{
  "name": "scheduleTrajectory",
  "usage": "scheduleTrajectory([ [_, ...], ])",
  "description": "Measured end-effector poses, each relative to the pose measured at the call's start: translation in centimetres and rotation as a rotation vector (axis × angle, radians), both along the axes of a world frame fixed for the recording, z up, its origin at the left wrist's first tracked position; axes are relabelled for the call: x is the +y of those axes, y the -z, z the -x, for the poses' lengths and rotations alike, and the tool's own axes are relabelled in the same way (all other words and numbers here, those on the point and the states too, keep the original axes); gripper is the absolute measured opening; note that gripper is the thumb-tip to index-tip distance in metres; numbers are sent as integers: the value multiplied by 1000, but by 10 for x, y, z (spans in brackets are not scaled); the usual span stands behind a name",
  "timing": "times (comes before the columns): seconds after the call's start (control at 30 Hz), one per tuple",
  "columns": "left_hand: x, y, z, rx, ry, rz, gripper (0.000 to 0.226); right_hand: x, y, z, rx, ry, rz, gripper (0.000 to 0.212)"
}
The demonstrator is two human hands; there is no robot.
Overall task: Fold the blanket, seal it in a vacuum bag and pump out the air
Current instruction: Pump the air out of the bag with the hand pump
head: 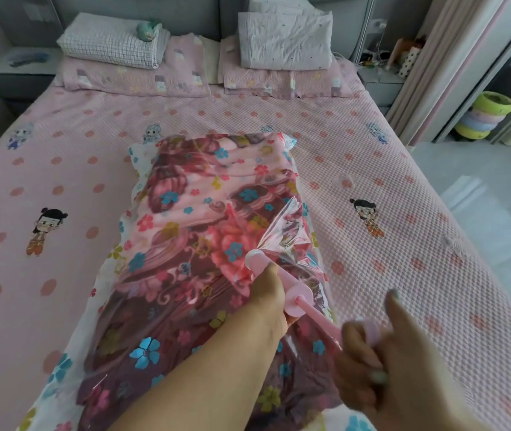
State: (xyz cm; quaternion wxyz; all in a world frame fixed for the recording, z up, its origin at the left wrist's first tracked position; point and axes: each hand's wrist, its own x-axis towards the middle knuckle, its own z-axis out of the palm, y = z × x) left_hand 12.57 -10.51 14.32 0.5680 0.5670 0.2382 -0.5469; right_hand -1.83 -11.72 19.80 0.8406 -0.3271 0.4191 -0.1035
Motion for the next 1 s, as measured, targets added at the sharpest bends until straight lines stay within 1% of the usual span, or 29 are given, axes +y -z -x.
scheduleTrajectory([
  [0.03,-1,-1,-1,18,-22,4,31,-1,-1,-12,42,12,36,78],
  [0.07,0,-2,-1,33,-52,13,32,-3,-1,-26,91,12,95,74],
  [0.1,0,-1,0,21,-72,3,42,-5,-1,-39,133,5,141,71],
  [0.13,1,0,1,-3,-74,-17,52,-4,0,-44,135,-18,180,68],
  [0.17,2,0,2,-18,-63,-16,56,-2,2,-42,115,-48,204,67],
  [0.2,3,0,3,0,-57,-9,52,-1,1,-37,97,-79,199,68],
  [0.27,3,-3,3,42,-52,4,36,1,-6,-14,80,-87,78,76],
  [0.3,4,-3,2,33,-38,7,30,3,-9,-2,60,-81,20,82],
  [0.37,3,-7,2,-10,-1,2,30,5,-11,5,-1,-61,-24,83],
  [0.43,3,-9,3,-6,-1,1,29,4,-7,0,0,12,-29,85],
  [0.5,3,-10,3,15,-43,29,30,0,-3,-21,81,34,45,76],
  [0.57,4,-6,4,0,-46,26,47,-2,-4,-43,154,4,172,68],
  [0.6,6,-7,4,-13,-33,19,54,0,-4,-42,139,-37,206,67],
  [0.63,6,-7,4,-8,-30,30,53,2,-4,-36,81,-83,212,66],
  [0.73,6,-8,1,36,-28,50,38,3,-9,2,-88,-194,9,76],
  [0.77,6,-7,-1,21,-17,32,34,3,-12,7,-116,-218,61,77],
  [0.8,6,-7,-1,3,-3,24,33,2,-14,9,-181,-193,100,75],
  [0.83,5,-8,-1,-12,3,19,32,5,-14,7,-218,-154,95,75],
  [0.9,4,-9,1,23,-27,26,34,2,-2,-3,-106,-88,-7,76],
  [0.93,3,-10,1,44,-64,38,39,1,-2,-13,-20,-42,7,74],
  [1.0,1,-4,3,39,-90,28,62,-3,0,-41,65,24,137,68],
])
